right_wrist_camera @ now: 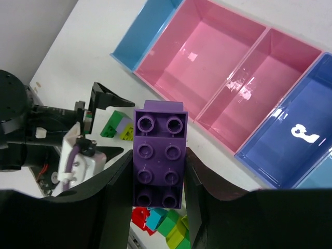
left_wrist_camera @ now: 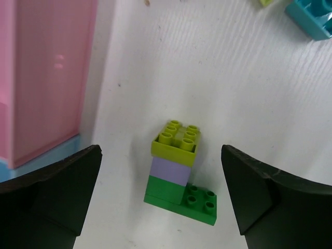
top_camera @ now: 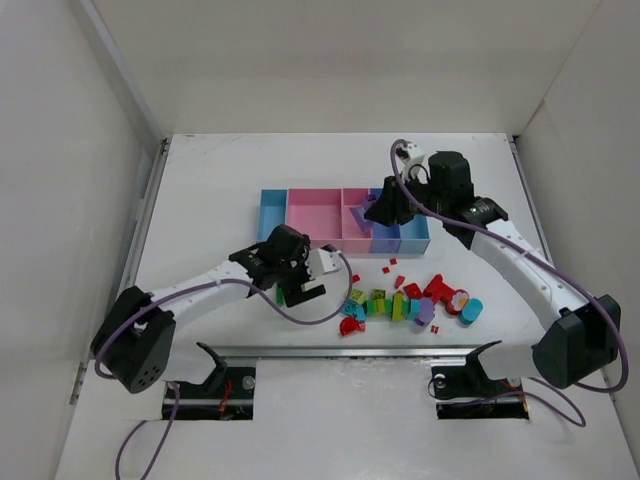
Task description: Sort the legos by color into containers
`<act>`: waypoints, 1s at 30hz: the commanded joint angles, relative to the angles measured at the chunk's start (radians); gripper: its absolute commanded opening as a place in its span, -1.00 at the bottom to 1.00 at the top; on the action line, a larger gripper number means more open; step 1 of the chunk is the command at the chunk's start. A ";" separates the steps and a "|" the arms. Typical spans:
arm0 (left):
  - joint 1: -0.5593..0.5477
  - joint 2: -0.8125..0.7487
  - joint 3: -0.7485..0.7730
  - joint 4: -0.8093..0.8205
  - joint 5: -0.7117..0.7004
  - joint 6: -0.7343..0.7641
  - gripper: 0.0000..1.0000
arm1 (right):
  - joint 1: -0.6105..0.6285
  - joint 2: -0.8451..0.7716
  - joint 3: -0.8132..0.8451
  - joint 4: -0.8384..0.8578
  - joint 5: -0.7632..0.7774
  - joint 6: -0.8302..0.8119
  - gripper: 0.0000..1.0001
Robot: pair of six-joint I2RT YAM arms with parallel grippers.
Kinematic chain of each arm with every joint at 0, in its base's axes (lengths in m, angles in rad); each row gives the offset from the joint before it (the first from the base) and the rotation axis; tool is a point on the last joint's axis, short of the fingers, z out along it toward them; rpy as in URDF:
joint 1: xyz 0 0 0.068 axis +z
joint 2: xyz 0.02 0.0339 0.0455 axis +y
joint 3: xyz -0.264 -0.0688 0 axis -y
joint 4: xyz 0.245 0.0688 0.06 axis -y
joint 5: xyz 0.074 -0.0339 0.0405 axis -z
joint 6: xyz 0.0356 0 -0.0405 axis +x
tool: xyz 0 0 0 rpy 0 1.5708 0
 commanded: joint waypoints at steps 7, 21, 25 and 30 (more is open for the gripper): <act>0.000 -0.237 0.131 0.210 0.116 -0.011 0.99 | -0.010 0.001 0.001 0.061 -0.170 0.023 -1.00; -0.009 -0.064 0.367 0.232 0.281 -0.122 0.99 | 0.040 0.021 0.040 0.132 -0.191 0.112 -1.00; -0.009 -0.053 0.398 0.232 0.337 -0.177 0.99 | 0.049 0.021 0.040 0.141 -0.191 0.121 -1.00; -0.009 -0.053 0.424 0.235 0.432 -0.240 0.99 | 0.058 0.021 0.040 0.141 -0.131 0.121 -1.00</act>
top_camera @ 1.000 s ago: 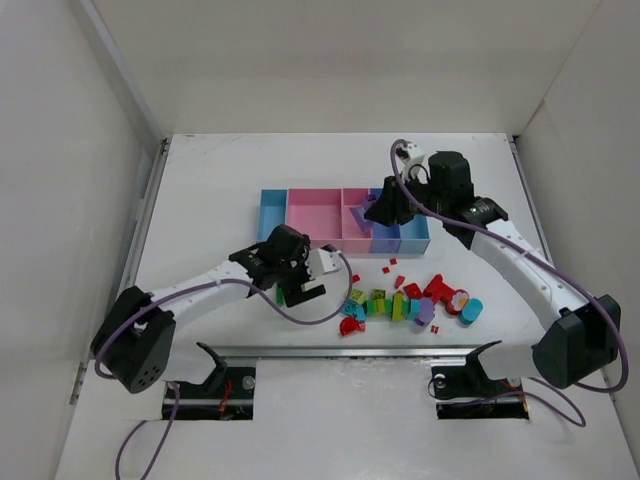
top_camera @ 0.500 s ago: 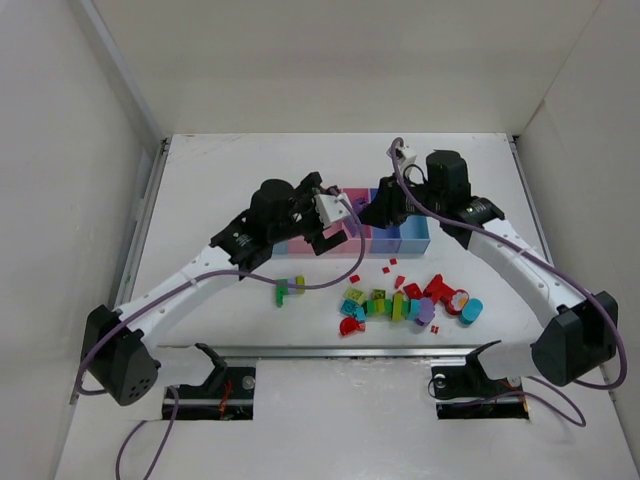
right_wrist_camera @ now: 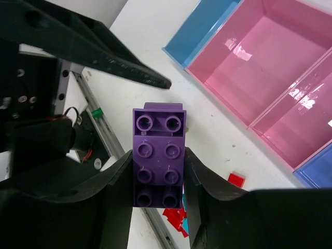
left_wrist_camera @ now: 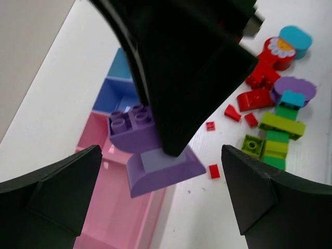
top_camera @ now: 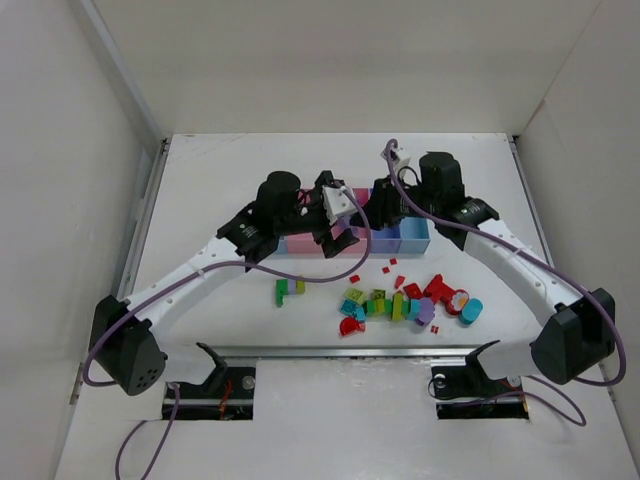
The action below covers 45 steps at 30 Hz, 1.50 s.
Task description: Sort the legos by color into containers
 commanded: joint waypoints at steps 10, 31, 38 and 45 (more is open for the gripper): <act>-0.008 0.054 0.095 -0.039 0.047 -0.101 0.95 | 0.015 -0.013 0.061 0.080 0.027 0.042 -1.00; -0.008 0.036 0.075 -0.020 0.002 -0.148 -1.00 | 0.035 -0.042 0.021 0.080 0.033 0.051 -1.00; -0.008 0.008 -0.007 -0.024 -0.044 -0.122 -1.00 | 0.013 -0.042 0.021 0.069 0.072 0.051 -1.00; 0.012 -0.001 -0.007 -0.054 -0.053 -0.122 -1.00 | -0.008 -0.060 0.012 0.060 0.081 0.051 -1.00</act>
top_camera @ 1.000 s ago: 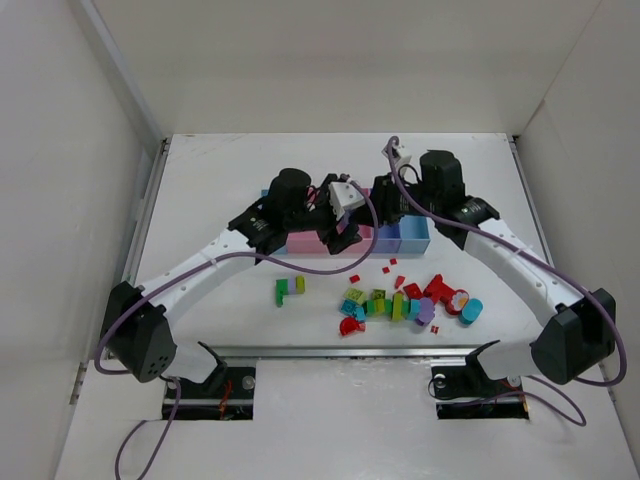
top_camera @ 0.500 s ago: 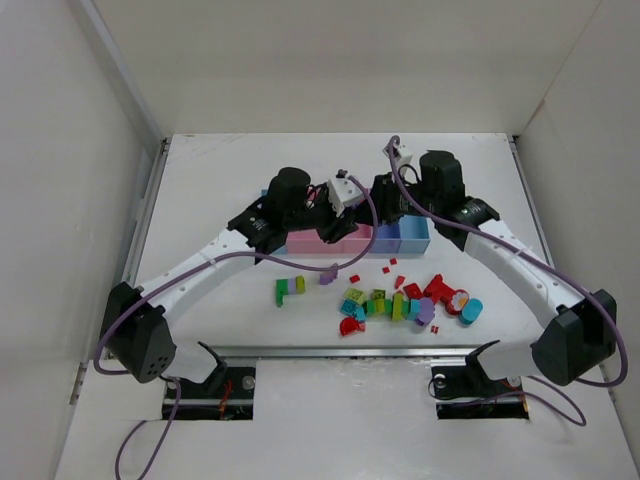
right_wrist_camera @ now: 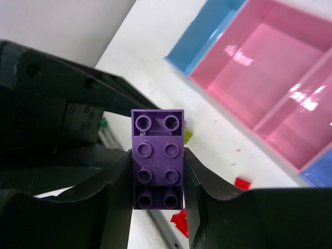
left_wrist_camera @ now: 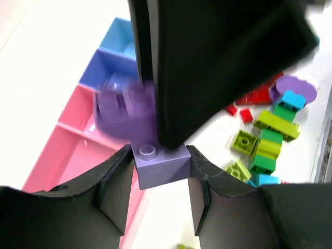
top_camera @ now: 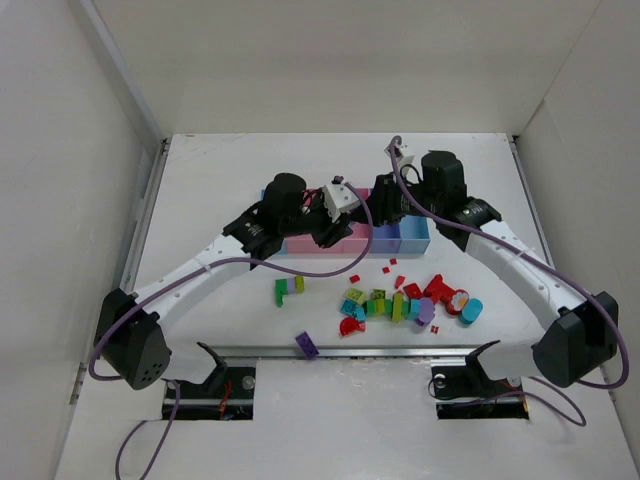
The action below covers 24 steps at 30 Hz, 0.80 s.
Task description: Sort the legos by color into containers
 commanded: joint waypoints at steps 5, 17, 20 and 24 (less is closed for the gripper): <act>0.025 -0.027 -0.049 -0.126 -0.028 0.022 -1.00 | -0.076 -0.083 -0.007 0.011 0.100 0.000 -1.00; 0.034 -0.064 -0.094 -0.125 -0.131 -0.013 -1.00 | -0.140 0.245 0.114 -0.143 0.356 0.017 -0.35; 0.034 -0.075 -0.104 -0.134 -0.131 -0.013 -1.00 | -0.140 0.298 0.154 -0.153 0.394 0.017 0.00; 0.034 -0.075 -0.104 -0.134 -0.131 -0.002 -1.00 | -0.140 0.320 0.163 -0.153 0.448 0.026 0.16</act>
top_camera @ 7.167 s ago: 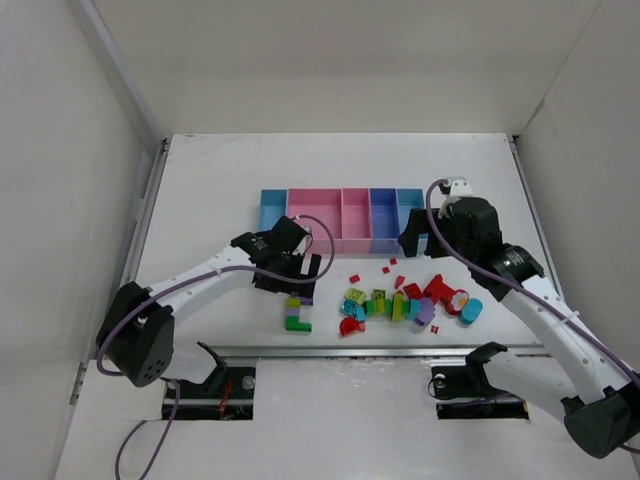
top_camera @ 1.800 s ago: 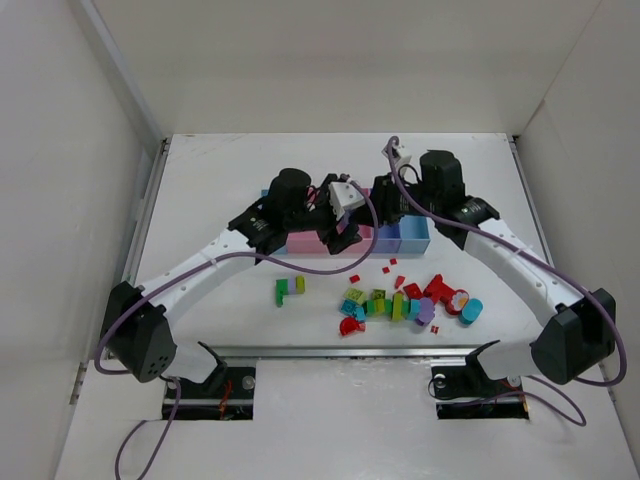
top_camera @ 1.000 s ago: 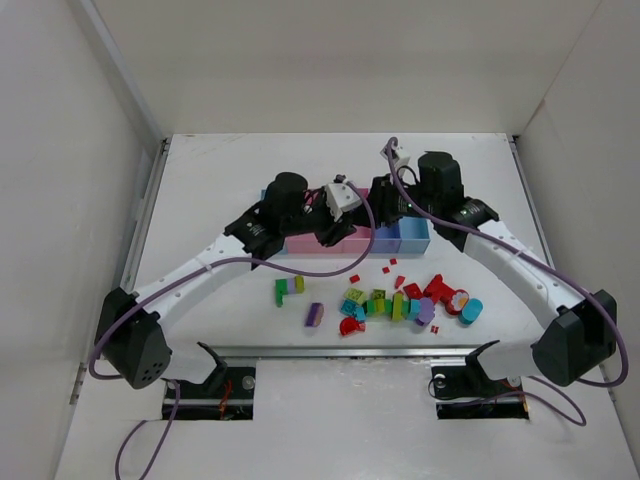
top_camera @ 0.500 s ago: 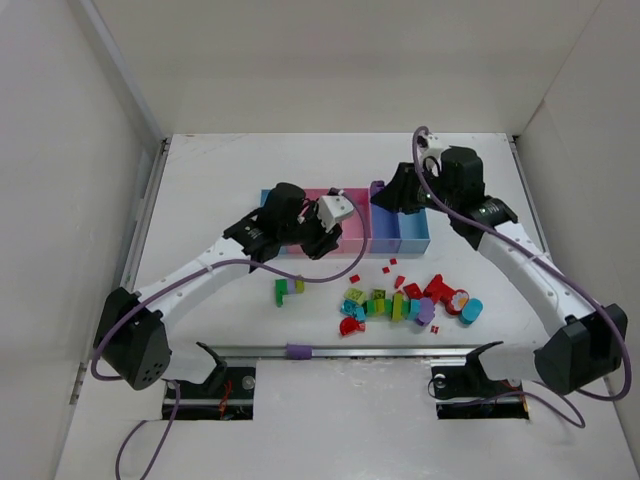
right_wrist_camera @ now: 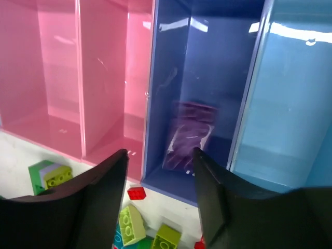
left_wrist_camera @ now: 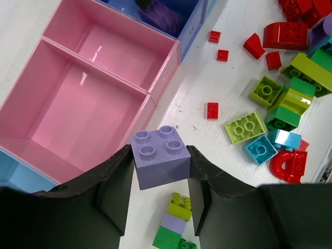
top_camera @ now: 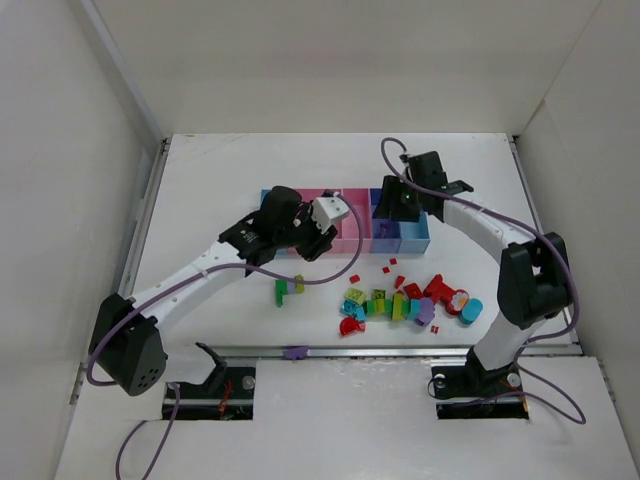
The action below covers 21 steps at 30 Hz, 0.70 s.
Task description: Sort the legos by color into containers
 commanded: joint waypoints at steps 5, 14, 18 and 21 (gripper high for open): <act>0.003 -0.024 0.005 0.035 -0.003 0.016 -1.00 | -0.001 -0.010 0.086 0.016 -0.003 -0.014 0.91; 0.003 0.232 0.241 0.137 0.060 0.060 -1.00 | -0.031 -0.205 0.068 0.007 0.055 -0.033 0.98; -0.019 0.373 0.367 0.170 0.069 0.080 -0.99 | -0.071 -0.283 0.011 -0.031 0.167 -0.033 0.98; -0.028 0.520 0.504 0.170 0.079 0.090 -0.92 | -0.120 -0.351 -0.036 -0.054 0.223 -0.033 0.98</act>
